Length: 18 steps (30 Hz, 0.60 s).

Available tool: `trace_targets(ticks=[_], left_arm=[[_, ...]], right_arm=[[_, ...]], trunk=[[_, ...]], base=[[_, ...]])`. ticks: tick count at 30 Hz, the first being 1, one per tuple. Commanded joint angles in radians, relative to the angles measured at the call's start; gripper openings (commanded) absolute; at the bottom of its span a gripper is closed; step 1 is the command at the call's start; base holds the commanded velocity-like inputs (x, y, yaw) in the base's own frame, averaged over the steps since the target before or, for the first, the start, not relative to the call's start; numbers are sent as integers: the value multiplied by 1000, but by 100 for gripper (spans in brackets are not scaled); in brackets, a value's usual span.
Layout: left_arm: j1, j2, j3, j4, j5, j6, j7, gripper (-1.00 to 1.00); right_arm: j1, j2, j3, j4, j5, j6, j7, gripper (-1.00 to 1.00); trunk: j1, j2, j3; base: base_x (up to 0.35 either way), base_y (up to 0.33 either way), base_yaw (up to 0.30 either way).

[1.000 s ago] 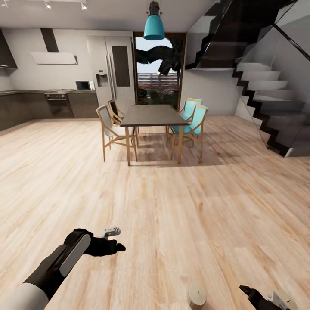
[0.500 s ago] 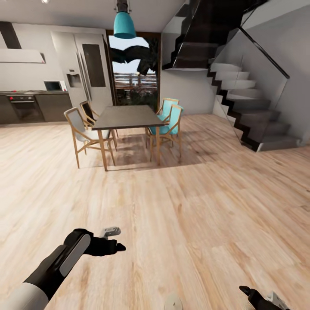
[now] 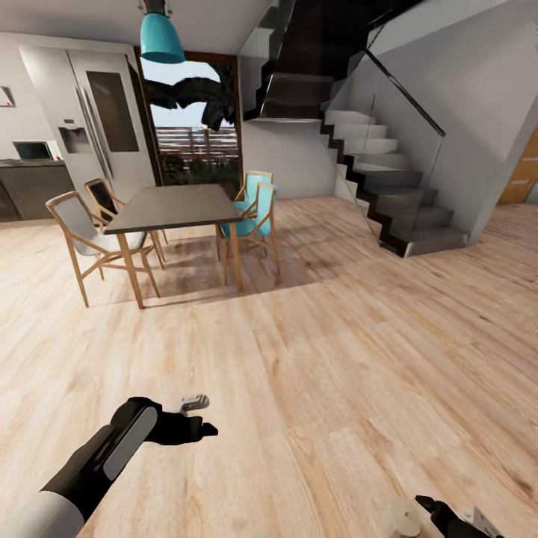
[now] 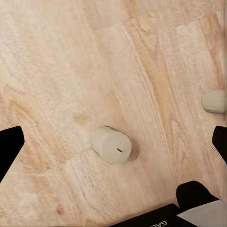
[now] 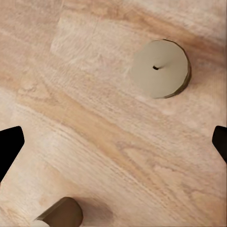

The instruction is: Place each of the two pumpkins and all three candles from the living room inside a cabinet in the living room (use any cabinet), then make sure every cabinet is closed, and position the cauldron so it is next to a table in the living room.

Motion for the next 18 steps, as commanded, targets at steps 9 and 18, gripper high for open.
trace_targets(ticks=[9, 18], left_arm=[[-1, 1, -2, -1, 0, 3, 0, 100], [-1, 1, -2, 1, 1, 2, 3, 100]], right_arm=[[-2, 0, 8, 3, -11, 2, 10, 100], [-2, 0, 8, 3, -10, 1, 9, 100]], trunk=[[0, 0, -1], [0, 0, -1]], base=[[226, -217, -7], [213, -240, 0]])
